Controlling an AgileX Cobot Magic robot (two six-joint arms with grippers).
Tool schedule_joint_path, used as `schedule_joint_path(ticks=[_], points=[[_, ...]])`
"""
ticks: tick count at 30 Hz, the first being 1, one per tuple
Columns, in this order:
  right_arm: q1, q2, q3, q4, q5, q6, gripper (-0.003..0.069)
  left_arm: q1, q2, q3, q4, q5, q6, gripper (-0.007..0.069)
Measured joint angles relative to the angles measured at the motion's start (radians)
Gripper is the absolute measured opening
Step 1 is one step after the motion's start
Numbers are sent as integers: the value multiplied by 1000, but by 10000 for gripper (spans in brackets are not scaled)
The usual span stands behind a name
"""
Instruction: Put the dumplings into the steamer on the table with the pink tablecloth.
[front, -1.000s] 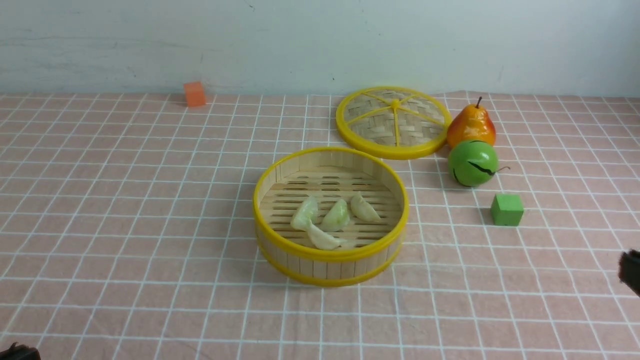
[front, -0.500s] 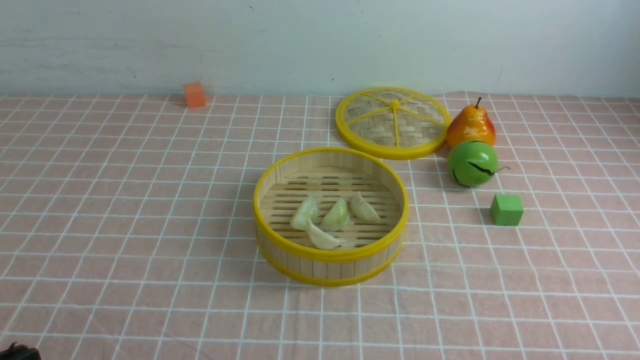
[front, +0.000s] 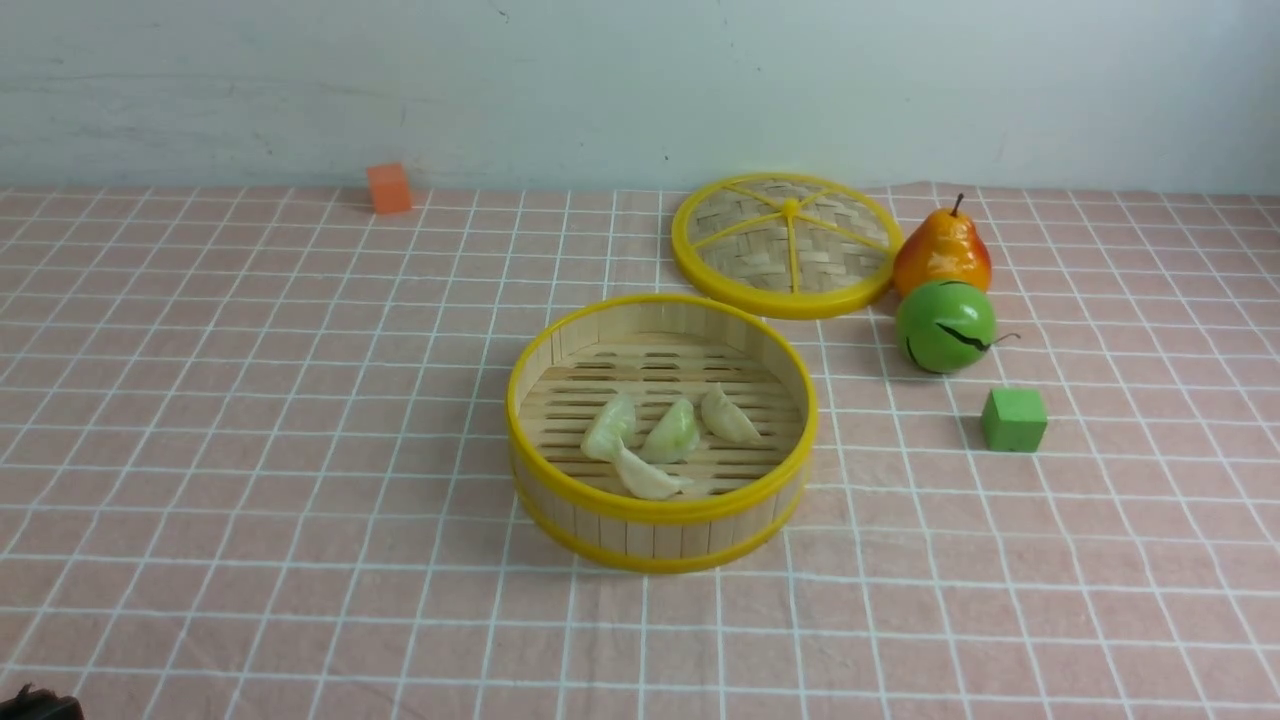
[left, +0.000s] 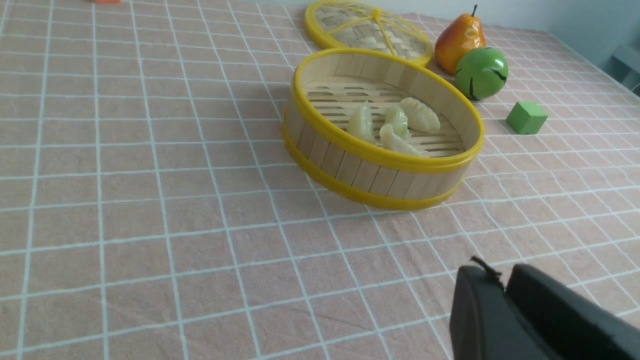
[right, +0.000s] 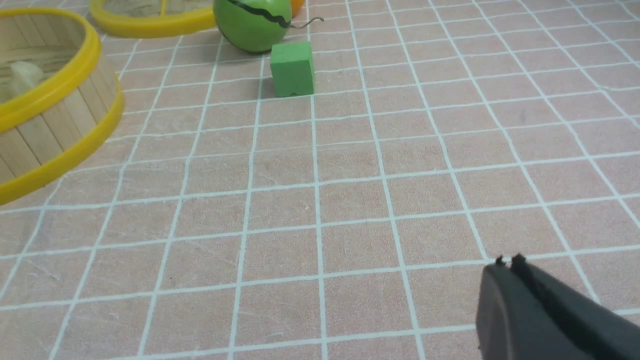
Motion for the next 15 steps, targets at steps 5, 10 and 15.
schedule_joint_path(ticks=[5,10,15], points=[[0,0,0,0,0,0,-15,0,0,0,0,0,0,78],[0,0,0,0,0,0,-10,0,0,0,0,0,0,83],[0,0,0,1,0,0,-3,0,0,0,0,0,0,90]])
